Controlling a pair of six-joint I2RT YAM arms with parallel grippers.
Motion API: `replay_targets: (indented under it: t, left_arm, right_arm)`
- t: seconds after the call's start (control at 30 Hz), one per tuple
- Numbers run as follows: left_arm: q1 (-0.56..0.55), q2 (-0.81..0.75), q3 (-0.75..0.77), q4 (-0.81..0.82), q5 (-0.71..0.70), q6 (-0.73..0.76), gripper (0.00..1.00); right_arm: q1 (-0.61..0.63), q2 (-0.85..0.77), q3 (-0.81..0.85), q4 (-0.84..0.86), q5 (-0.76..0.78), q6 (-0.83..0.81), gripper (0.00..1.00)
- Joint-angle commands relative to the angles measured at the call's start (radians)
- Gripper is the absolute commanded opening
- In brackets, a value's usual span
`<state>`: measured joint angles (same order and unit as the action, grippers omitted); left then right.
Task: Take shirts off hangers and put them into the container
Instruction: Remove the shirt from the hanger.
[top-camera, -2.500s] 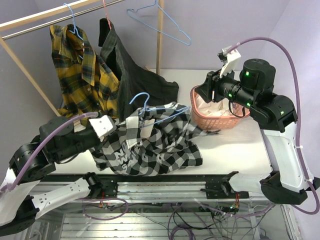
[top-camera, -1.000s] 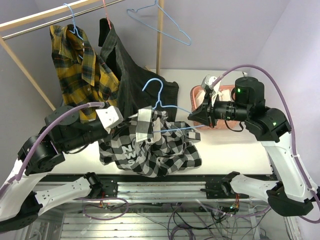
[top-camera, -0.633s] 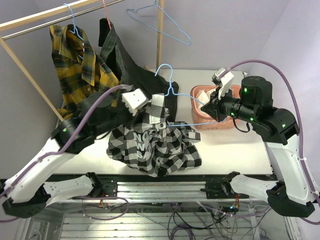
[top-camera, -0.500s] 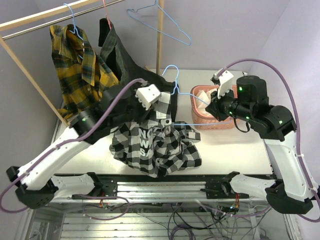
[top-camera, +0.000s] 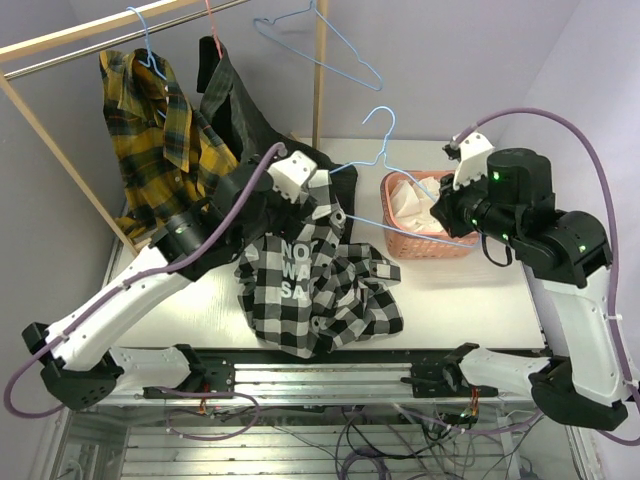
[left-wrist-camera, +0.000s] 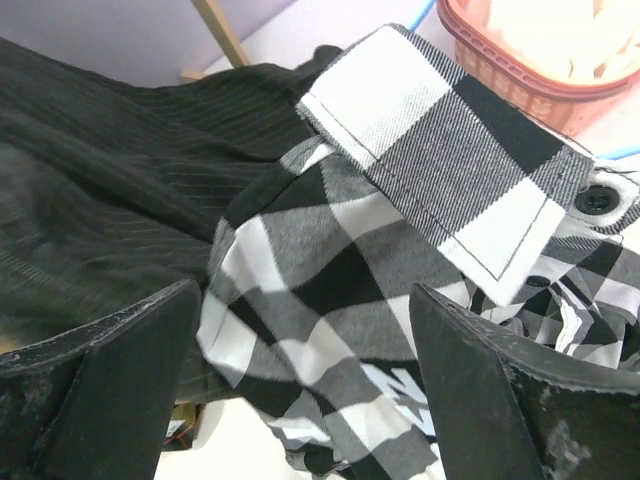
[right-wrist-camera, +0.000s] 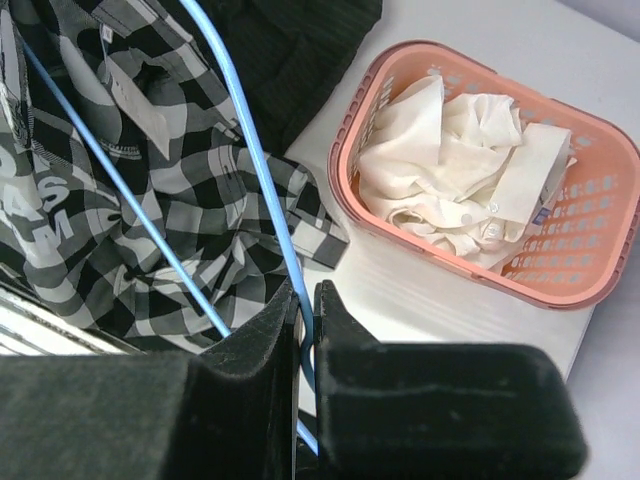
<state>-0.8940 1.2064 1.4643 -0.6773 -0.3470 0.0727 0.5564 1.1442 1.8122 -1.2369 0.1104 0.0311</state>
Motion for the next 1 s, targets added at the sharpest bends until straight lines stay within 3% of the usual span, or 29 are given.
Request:
replay_targets:
  t: [0.0,0.17,0.47,0.53,0.67,0.73,0.8,0.97]
  left_arm:
    - [-0.005,-0.070,0.007,-0.008,-0.067,-0.037,0.97]
    - [-0.004,-0.125,-0.020,-0.005,-0.112,-0.050,0.96]
    - [-0.004,-0.200,-0.019,0.035,-0.154,-0.019,0.89]
    - [-0.005,-0.200,-0.012,0.035,-0.155,-0.015,0.80]
    - [-0.004,-0.198,0.001,0.022,-0.144,-0.022,0.46]
    - [-0.004,-0.198,0.003,0.017,-0.140,-0.029,0.36]
    - [-0.004,-0.200,0.002,0.010,-0.136,-0.031,0.30]
    - [-0.005,-0.209,-0.004,-0.025,-0.154,-0.030,0.30]
  right_arm:
    - [-0.004,-0.020,0.049,0.024,0.032,0.033,0.00]
    - [-0.003,-0.011,0.081,0.011,0.055,0.030,0.00]
    - [-0.004,-0.066,-0.002,-0.015,0.347,0.044,0.00]
    - [-0.004,-0.095,-0.015,-0.004,0.348,0.029,0.00]
    - [-0.003,-0.134,-0.005,0.016,0.261,0.002,0.00]
    - [0.002,-0.145,-0.011,0.013,0.244,-0.006,0.00]
    - [0.005,-0.158,-0.033,0.014,0.248,-0.012,0.00]
    - [0.035,-0.201,-0.025,-0.028,0.366,-0.010,0.00]
